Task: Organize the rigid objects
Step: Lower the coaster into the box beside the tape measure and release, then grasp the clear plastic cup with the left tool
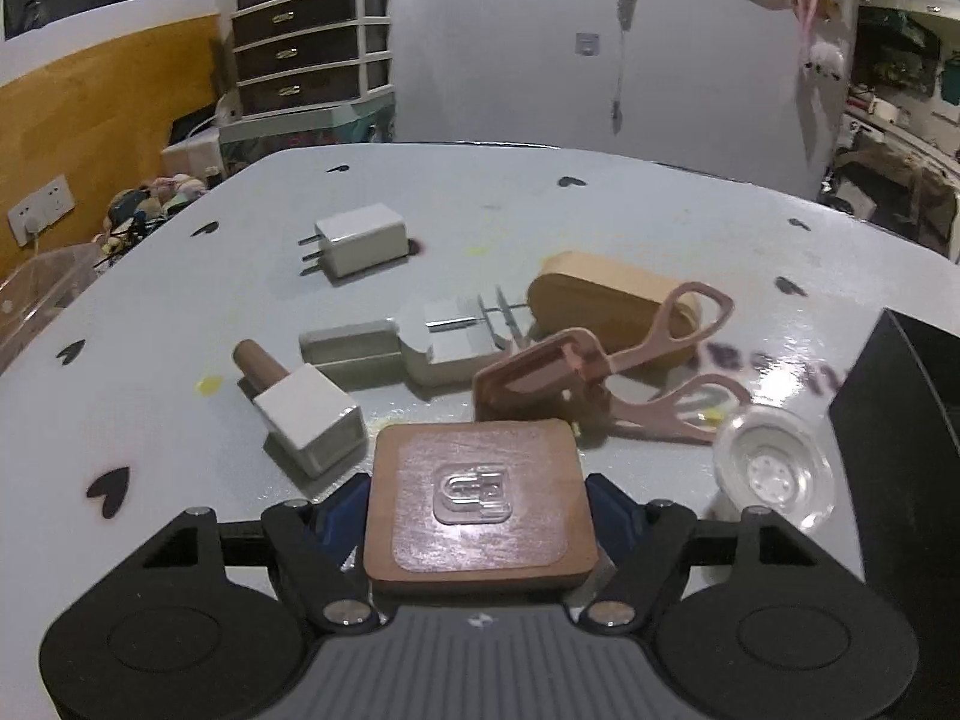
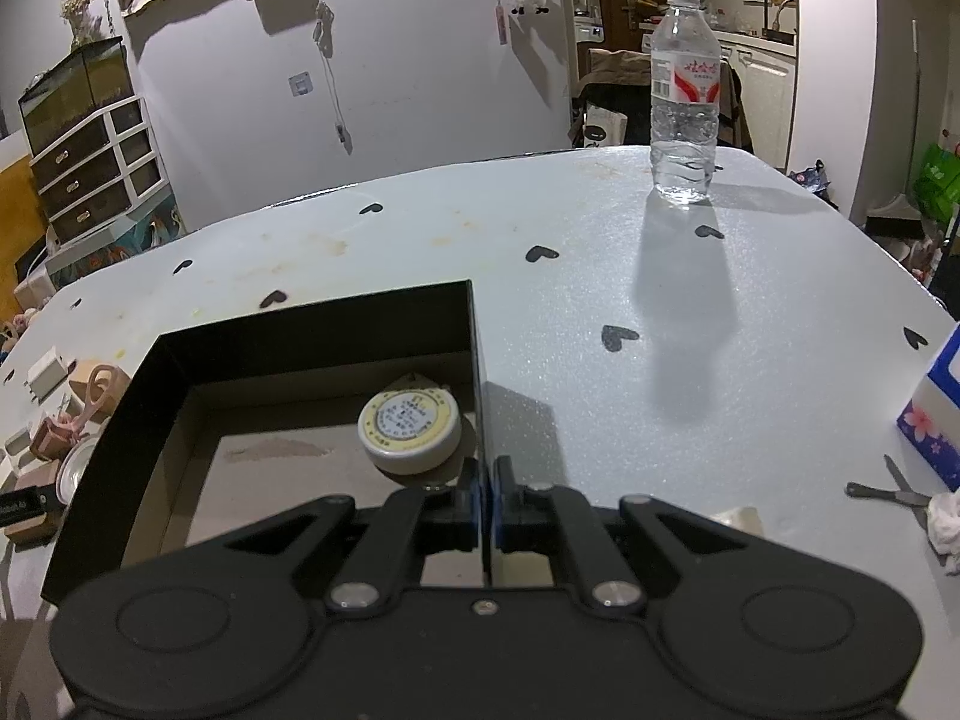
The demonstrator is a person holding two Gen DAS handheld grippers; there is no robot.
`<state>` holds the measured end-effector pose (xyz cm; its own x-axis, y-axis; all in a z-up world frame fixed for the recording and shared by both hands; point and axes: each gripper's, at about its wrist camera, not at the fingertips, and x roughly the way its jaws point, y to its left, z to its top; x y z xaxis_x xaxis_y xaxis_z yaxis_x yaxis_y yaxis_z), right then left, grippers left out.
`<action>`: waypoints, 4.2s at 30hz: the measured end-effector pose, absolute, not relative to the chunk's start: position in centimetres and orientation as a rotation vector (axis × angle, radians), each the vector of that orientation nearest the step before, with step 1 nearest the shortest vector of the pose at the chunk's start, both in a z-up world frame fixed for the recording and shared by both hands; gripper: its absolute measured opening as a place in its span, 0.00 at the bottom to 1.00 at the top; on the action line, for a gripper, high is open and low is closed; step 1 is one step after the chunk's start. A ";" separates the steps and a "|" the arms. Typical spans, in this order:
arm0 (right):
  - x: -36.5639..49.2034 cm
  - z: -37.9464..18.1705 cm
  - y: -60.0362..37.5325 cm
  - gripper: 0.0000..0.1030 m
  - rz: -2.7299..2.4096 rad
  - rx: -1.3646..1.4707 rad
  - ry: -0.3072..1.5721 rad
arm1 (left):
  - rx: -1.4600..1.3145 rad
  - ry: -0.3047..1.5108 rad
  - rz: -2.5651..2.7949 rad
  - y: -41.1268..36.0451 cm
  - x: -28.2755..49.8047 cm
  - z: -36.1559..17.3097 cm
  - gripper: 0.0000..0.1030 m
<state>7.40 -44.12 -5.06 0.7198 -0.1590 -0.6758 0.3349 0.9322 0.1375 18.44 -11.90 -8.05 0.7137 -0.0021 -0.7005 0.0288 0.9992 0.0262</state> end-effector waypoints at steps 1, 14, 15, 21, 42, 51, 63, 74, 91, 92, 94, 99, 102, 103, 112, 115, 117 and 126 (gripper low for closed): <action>7.4 -5.1 -44.1 0.05 -0.277 0.257 0.719 | 0.038 0.774 -0.027 -11.9 18.3 -8.1 0.74; 7.4 -5.1 -44.0 0.05 -0.276 0.254 0.720 | -0.019 0.661 -0.189 -12.0 16.5 -2.4 0.74; 7.4 -5.1 -44.1 0.05 -0.276 0.255 0.719 | -0.024 0.647 -0.229 -12.5 16.4 -1.5 0.74; 7.4 -5.1 -44.1 0.05 -0.273 0.255 0.718 | -0.012 0.631 -0.495 -17.8 16.8 1.4 0.74; 7.2 -5.1 -44.3 0.05 -0.253 0.259 0.714 | -0.128 1.255 -0.709 -31.6 19.9 -5.5 0.74; 7.2 -5.1 -44.4 0.06 -0.243 0.268 0.708 | -0.258 1.321 -0.667 -32.1 21.1 -7.1 0.82; 7.1 -5.2 -44.6 0.06 -0.237 0.276 0.705 | -0.270 1.311 -0.690 -31.7 21.1 -6.3 0.85; 7.1 -5.2 -44.5 0.06 -0.238 0.280 0.704 | -0.175 0.972 -0.762 -27.4 18.7 1.0 1.00; 7.1 -5.3 -44.5 0.06 -0.246 0.282 0.706 | 0.107 0.600 -0.395 -17.6 17.7 1.3 1.00; 7.2 -5.3 -44.4 0.06 -0.246 0.282 0.706 | 0.128 0.603 -0.375 -17.3 17.7 0.7 1.00; 7.2 -5.3 -44.4 0.06 -0.246 0.280 0.707 | 0.159 0.604 -0.351 -16.8 17.5 -0.4 1.00; 7.3 -5.4 -44.4 0.06 -0.250 0.280 0.715 | 0.196 0.632 -0.338 -16.2 17.3 -3.1 1.00; 7.4 -5.4 -44.4 0.06 -0.254 0.280 0.718 | 0.213 0.633 -0.367 -16.5 17.0 -4.5 0.92; 7.4 -5.4 -44.4 0.06 -0.254 0.280 0.719 | 0.217 0.635 -0.381 -16.6 17.1 -4.8 0.88; 7.4 -5.5 -44.3 0.06 -0.258 0.279 0.728 | 0.230 0.655 -0.458 -17.8 17.2 -6.3 0.69; 7.5 -5.5 -44.3 0.06 -0.257 0.279 0.728 | 0.224 0.655 -0.472 -17.8 17.2 -6.4 0.64; 7.5 -5.5 -44.3 0.06 -0.258 0.279 0.728 | 0.218 0.651 -0.478 -17.8 17.2 -6.4 0.63; 7.5 -5.6 -44.4 0.06 -0.258 0.278 0.729 | 0.243 0.637 -0.536 -18.2 16.5 -6.2 0.51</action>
